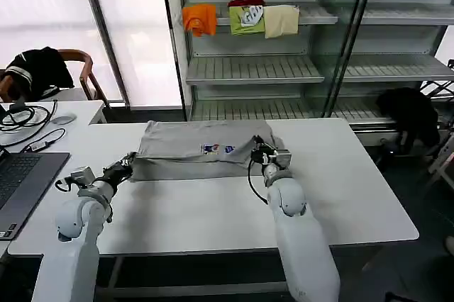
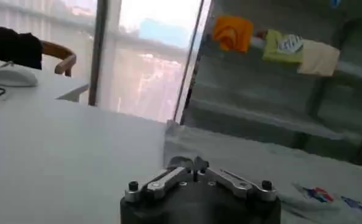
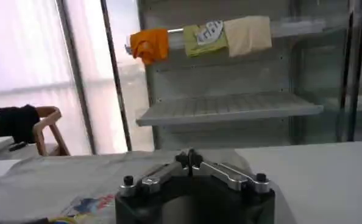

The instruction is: Fold and organize the clothes.

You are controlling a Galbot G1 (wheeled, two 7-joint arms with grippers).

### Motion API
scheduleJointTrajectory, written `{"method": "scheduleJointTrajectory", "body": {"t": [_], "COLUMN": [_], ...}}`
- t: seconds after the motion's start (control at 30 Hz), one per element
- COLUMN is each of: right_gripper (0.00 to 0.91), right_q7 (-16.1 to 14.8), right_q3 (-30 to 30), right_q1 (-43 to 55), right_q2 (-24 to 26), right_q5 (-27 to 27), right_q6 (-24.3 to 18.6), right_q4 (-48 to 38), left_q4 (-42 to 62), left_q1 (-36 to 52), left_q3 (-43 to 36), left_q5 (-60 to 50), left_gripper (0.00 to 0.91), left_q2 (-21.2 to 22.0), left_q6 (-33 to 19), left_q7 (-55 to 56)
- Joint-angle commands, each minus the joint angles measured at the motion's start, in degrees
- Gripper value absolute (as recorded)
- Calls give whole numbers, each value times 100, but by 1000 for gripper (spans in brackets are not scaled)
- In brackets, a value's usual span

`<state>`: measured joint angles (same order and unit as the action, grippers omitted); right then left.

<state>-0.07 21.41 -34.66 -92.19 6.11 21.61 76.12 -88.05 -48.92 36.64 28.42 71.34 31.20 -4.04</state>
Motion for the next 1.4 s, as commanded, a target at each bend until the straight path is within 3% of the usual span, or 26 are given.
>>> {"method": "scheduleJointTrajectory", "body": {"t": [0.03,0.07,0.1,0.13,0.27,0.37,0.63,0.73,0.9,1.1,1.4], "right_gripper": [0,0,0,907,907,907,907,907,907,907,907], "right_q7": [-17,-20,-20,-24,44,39,133,89,20,-42,70], "right_q3": [18,20,21,25,28,106,151,114,56,128,289], "right_q1": [379,421,460,487,566,564,437,211,-706,-1323,-1620], "right_q2": [-220,-225,-231,-238,-281,-281,-281,-202,114,364,452], "right_q5": [-57,-61,-60,-64,-130,-454,-355,-320,-368,-488,-455], "right_q6": [-15,-29,-39,-43,-27,-302,-466,-184,1178,1173,1171], "right_q4": [-528,-601,-638,-673,-776,-828,-553,-198,926,1500,1703], "left_q4": [318,345,358,382,434,387,159,51,-91,-149,-213], "left_q1": [181,189,194,200,249,232,54,-68,-346,-466,-506], "left_q3": [-45,-48,-62,-69,-80,-91,-41,-43,-124,-133,-152], "left_q5": [-280,-326,-354,-362,-485,-503,-495,-569,-1212,-1417,-1428], "left_gripper": [10,675,907,907,907,907,907,907,907,907,907], "left_q2": [-14,-5,-6,-7,14,7,-12,-12,-33,-19,34], "left_q6": [-7,-1,-2,-4,-29,-91,-116,-90,186,190,190], "left_q7": [-20,-26,-31,-33,-34,-45,-42,-40,-32,-25,-22]}}
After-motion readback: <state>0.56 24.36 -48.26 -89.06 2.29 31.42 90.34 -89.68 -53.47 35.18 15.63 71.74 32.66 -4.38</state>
